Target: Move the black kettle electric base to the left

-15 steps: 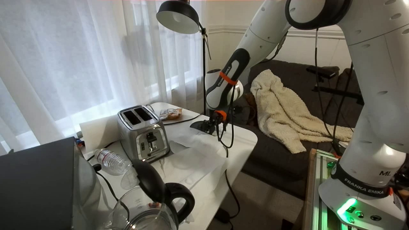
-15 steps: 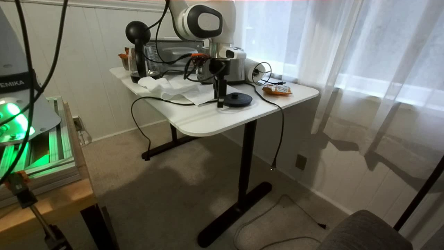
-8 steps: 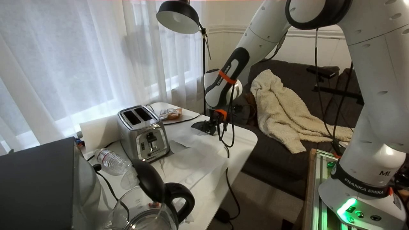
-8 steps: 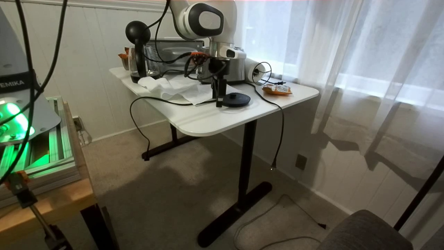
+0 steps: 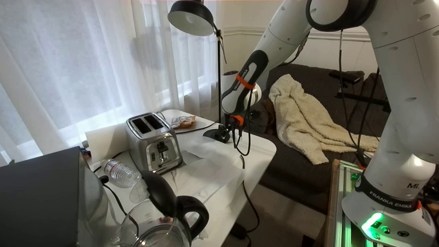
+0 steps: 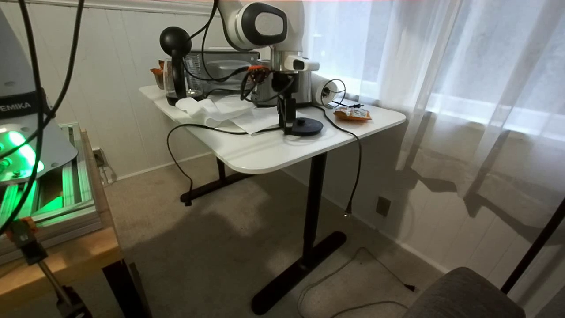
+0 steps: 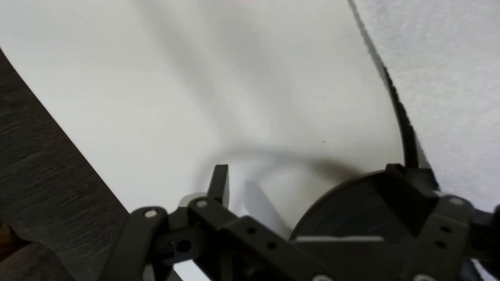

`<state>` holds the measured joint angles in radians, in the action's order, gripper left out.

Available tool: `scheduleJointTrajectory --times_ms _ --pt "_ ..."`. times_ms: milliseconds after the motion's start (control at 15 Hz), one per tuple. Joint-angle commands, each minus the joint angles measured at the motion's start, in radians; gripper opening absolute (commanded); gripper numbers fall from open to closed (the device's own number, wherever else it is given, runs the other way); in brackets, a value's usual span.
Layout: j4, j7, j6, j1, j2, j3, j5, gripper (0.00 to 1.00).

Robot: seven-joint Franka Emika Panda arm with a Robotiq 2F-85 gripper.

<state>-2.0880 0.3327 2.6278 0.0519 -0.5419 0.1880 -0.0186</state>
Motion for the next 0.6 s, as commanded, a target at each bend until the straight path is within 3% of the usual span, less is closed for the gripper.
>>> scheduleJointTrajectory --times_ms 0,533 --pt "0.008 0.025 0.06 -0.004 -0.005 0.016 0.023 1.0" --pt "0.007 -0.024 0.072 0.054 0.011 -0.063 0.161 1.0"
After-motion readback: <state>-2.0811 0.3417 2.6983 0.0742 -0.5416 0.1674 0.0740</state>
